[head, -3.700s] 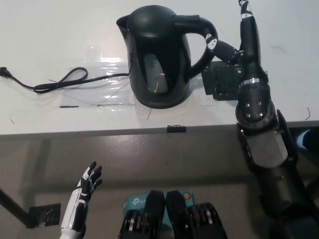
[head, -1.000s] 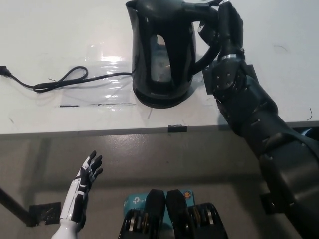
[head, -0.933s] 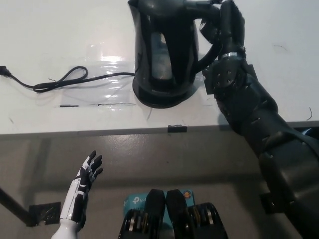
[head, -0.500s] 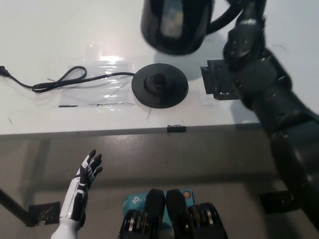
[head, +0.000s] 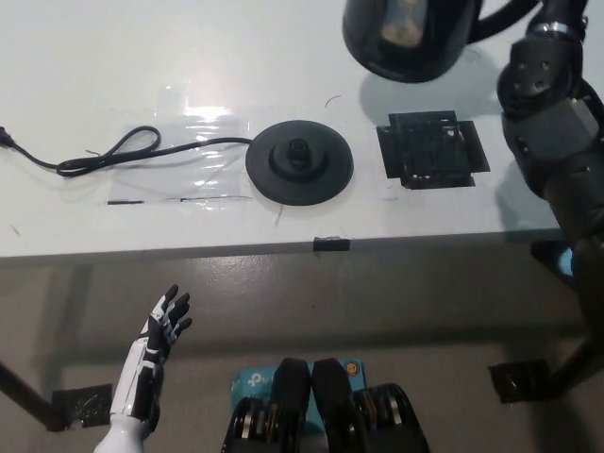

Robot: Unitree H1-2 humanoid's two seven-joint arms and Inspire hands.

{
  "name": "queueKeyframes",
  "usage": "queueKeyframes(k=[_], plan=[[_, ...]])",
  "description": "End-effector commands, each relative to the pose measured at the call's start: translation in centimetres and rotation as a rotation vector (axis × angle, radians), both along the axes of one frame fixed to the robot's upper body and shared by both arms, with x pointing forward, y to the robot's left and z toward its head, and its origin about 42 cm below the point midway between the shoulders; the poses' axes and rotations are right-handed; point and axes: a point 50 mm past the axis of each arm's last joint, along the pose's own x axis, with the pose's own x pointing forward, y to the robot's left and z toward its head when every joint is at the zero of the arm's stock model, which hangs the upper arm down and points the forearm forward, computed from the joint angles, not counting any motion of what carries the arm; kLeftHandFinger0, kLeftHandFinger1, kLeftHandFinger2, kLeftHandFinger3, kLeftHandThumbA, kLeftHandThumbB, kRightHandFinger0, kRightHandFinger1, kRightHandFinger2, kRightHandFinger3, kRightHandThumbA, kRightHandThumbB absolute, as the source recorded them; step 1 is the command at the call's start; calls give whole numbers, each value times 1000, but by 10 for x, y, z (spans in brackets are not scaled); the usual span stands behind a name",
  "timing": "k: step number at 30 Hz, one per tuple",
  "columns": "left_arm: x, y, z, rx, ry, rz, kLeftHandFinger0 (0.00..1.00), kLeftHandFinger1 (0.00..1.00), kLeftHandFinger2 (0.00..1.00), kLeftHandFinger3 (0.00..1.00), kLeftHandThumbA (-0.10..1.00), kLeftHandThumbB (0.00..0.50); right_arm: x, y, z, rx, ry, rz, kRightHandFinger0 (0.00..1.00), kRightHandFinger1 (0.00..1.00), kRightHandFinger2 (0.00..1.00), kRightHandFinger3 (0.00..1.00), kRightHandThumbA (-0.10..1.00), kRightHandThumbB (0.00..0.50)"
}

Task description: Use the right hand to grab the handle of the kettle from the base and place it on the right side

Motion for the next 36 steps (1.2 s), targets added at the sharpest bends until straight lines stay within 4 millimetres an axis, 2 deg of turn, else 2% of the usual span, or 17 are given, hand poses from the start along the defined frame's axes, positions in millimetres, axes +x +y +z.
queueKeyframes(k=[1, 8, 10, 13, 15, 17, 20, 22, 25, 27, 28, 29, 30, 31, 32, 35, 36], plan=[[0, 5, 4, -1, -33, -2, 993, 1000, 1000, 1000, 1000, 500, -1, -14, 43, 44, -168, 0, 0, 0, 273, 342, -100, 128], [-4, 5, 2, 1, -20, 1, 1000, 1000, 1000, 1000, 1000, 500, -8, -25, -7, 31, -123, -4, 0, 30, 445, 365, -100, 112], [-4, 5, 2, 2, -20, 5, 1000, 1000, 1000, 1000, 1000, 500, -9, -25, -15, 12, -116, -20, 0, 31, 429, 321, -100, 128], [-4, 5, 2, 3, -19, 3, 1000, 1000, 1000, 1000, 1000, 500, -13, -25, -34, -9, -93, -30, 0, 0, 284, 111, -100, 145], [-4, 5, 2, -1, -18, 2, 1000, 1000, 1000, 1000, 1000, 500, -13, -25, -41, -5, -76, -14, 0, 0, 306, 62, -100, 131], [-4, 5, 2, -2, -18, 1, 1000, 1000, 1000, 1000, 1000, 498, -15, -26, -46, -13, -69, -7, 0, 10, 392, 123, -100, 128], [-3, 6, 3, 0, -20, 4, 1000, 1000, 1000, 1000, 1000, 499, -16, -27, -51, -38, -63, -5, 0, 90, 551, 502, -100, 117], [-3, 6, 2, -2, -20, 3, 1000, 1000, 1000, 1000, 1000, 498, -17, -29, -54, -56, -58, -2, 0, 122, 589, 624, -100, 119], [-5, 6, 1, -1, -19, 5, 1000, 1000, 1000, 1000, 1000, 500, -19, -31, -58, -113, -61, -12, 0, 146, 614, 678, -100, 110], [-6, 7, 1, 4, -18, 4, 1000, 1000, 1000, 1000, 1000, 500, -21, -33, -57, -150, -96, -46, 0, 112, 543, 611, -100, 132], [-6, 8, 1, 3, -18, 5, 1000, 1000, 1000, 1000, 1000, 500, -21, -35, -57, -153, -93, -54, 51, 232, 644, 672, -93, 161], [-6, 8, 1, 3, -18, 5, 1000, 1000, 1000, 1000, 1000, 500, -21, -36, -56, -155, -91, -51, 166, 428, 864, 850, -5, 230], [-6, 8, 1, 0, -18, 4, 1000, 1000, 1000, 1000, 1000, 500, -20, -38, -55, -169, -79, -25, 444, 729, 1000, 1000, 250, 340], [-5, 7, 1, -1, -17, 4, 1000, 1000, 1000, 1000, 1000, 500, -19, -40, -53, -189, -64, 5, 515, 760, 1000, 1000, 301, 336], [-5, 7, 1, -3, -19, 5, 1000, 1000, 1000, 1000, 1000, 500, -16, -43, -51, -218, -2, 101, 1000, 1000, 1000, 1000, 500, 403], [-6, 8, 1, -4, -19, 5, 1000, 1000, 1000, 1000, 1000, 499, -11, -48, -46, -299, 92, 236, 1000, 1000, 1000, 1000, 661, 499], [-6, 7, 1, -7, -19, 6, 1000, 1000, 1000, 1000, 1000, 498, -11, -49, -44, -302, 102, 258, 1000, 1000, 1000, 1000, 650, 500]])
